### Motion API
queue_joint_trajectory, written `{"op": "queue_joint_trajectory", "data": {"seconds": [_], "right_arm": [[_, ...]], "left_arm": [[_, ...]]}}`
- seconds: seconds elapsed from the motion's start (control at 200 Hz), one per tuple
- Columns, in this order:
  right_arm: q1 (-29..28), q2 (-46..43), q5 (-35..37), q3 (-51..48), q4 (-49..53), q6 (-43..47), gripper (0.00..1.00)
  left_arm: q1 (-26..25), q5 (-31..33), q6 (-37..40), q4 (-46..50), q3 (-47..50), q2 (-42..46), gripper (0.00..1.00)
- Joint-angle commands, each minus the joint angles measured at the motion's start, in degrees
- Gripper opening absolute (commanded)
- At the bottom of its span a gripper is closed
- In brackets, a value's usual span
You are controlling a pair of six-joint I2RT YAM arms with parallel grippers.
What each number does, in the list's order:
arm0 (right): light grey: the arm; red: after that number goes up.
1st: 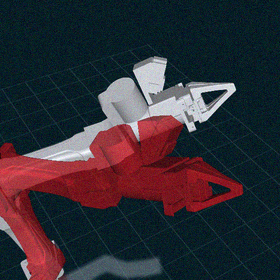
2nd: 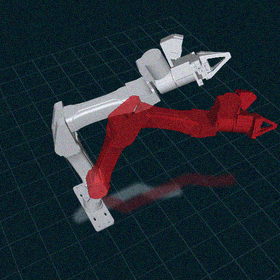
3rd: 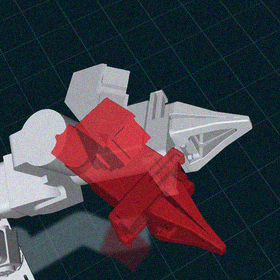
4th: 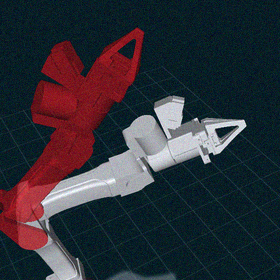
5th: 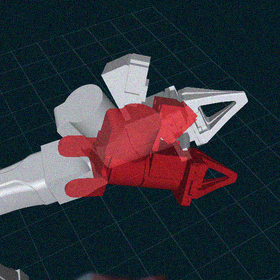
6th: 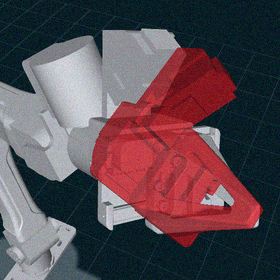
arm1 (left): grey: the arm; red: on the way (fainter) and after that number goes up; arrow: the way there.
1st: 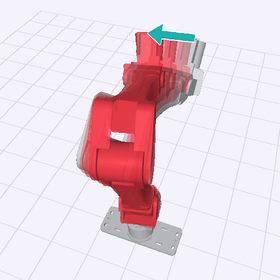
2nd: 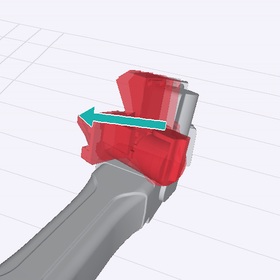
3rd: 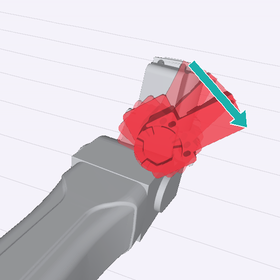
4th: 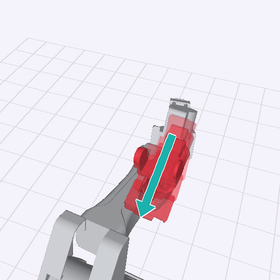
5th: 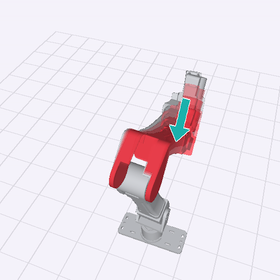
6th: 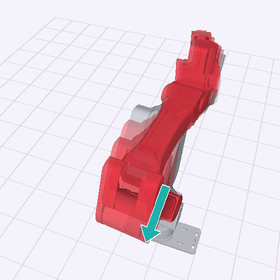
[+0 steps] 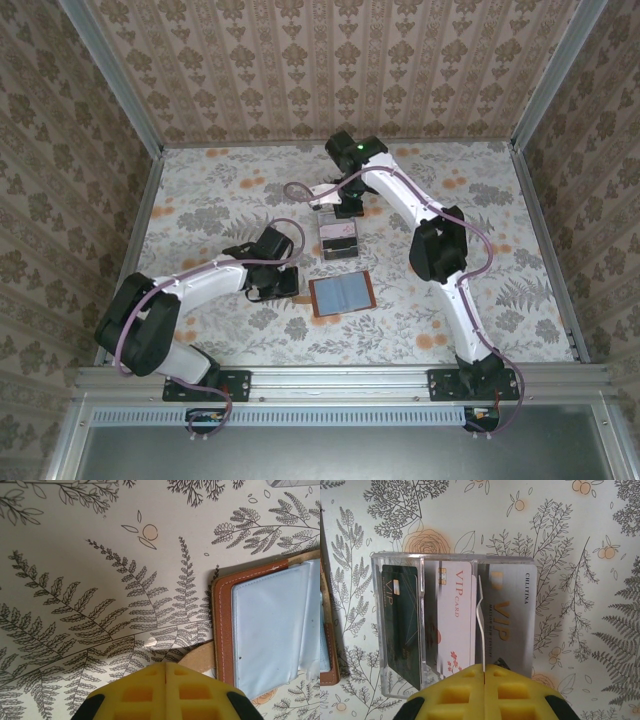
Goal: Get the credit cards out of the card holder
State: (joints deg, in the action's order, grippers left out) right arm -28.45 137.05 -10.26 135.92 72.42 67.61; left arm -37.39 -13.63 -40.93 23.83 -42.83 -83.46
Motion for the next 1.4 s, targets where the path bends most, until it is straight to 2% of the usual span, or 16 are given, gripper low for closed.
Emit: {"op": "queue_joint_trajectory", "data": {"seconds": [0.0,0.205,0.35,0.605,0.665,0.765,0.855,0.95,1.01,1.045,1.11,1.265,1.39], "right_arm": [[-0.6,1.1,0.0,1.9,1.2,1.4,0.04],[-0.7,1.2,0.7,2.6,0.2,0.6,0.11],[-0.7,0.3,2.8,3.2,-2.6,-1.8,0.32],[-0.3,-4.6,3.8,0.0,-6.8,-6.3,0.35],[-0.1,-7.0,4.0,-3.3,-9.5,-8.4,0.41],[0.3,-12.7,4.6,-12.1,-16.3,-11.9,0.54],[0.7,-19.0,6.9,-22.8,-24.5,-14.5,0.7],[1.3,-25.2,8.9,-32.8,-32.2,-17.1,0.85],[2.0,-28.5,9.8,-37.6,-35.7,-19.5,0.94],[2.4,-30.2,10.3,-40.1,-37.1,-21.0,0.99],[3.5,-32.8,11.5,-44.2,-39.6,-24.1,1.0],[6.0,-38.8,17.3,-56.0,-48.7,-30.4,1.0],[8.9,-42.5,22.5,-65.5,-56.8,-36.5,1.0]], "left_arm": [[0.5,0.7,-0.9,0.9,1.1,1.8,0.07],[0.8,0.7,-0.8,1.0,1.6,2.3,0.07],[0.9,0.7,-0.7,0.9,1.7,2.6,0.07],[1.6,1.5,1.1,2.0,0.0,2.6,0.08],[2.0,3.0,2.1,3.1,-0.9,2.8,0.11],[2.4,6.3,4.1,4.5,-2.8,3.1,0.23],[3.0,8.6,6.2,5.3,-4.5,3.2,0.35],[3.2,13.8,8.4,7.0,-6.5,3.1,0.48],[3.2,17.4,9.9,8.3,-7.8,2.9,0.75],[3.3,19.8,10.6,9.1,-8.6,2.7,0.84],[3.8,22.9,12.1,10.0,-9.9,2.1,0.99],[5.0,32.4,16.2,10.8,-12.0,1.8,1.0],[5.2,46.4,21.3,8.9,-12.0,1.8,1.0]]}}
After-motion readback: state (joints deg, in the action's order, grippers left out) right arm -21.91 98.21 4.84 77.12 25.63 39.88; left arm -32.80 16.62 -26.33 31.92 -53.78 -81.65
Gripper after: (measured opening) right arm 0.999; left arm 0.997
